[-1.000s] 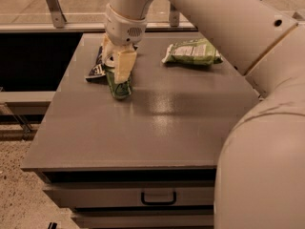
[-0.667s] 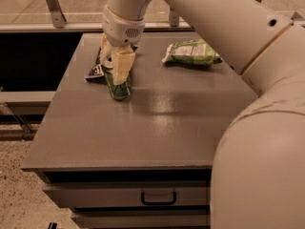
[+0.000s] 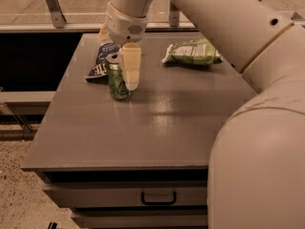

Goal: Move green can near blue chip bag

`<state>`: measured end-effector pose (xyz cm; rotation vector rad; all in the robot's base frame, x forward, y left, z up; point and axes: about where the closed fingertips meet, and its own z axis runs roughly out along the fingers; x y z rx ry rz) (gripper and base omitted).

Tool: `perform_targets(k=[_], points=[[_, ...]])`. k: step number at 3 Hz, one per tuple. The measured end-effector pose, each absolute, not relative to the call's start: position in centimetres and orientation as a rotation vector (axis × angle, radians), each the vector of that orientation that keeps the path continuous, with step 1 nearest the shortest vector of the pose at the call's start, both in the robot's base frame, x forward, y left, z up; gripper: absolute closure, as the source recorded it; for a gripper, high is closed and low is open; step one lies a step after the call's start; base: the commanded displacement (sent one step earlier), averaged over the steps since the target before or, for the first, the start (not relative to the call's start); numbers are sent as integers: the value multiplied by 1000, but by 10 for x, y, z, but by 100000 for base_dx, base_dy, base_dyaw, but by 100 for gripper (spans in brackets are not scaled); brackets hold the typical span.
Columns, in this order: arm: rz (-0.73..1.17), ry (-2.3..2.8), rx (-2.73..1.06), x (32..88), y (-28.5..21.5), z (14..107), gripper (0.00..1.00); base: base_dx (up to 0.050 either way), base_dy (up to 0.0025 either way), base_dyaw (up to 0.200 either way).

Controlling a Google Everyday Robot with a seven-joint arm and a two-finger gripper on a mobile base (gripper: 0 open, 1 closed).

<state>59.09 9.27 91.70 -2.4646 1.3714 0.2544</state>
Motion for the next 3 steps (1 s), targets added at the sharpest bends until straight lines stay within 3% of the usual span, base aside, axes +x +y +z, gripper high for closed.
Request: perform_targets(k=[3], points=[[415, 1452, -2218, 617, 61, 935, 0, 0, 0, 0]])
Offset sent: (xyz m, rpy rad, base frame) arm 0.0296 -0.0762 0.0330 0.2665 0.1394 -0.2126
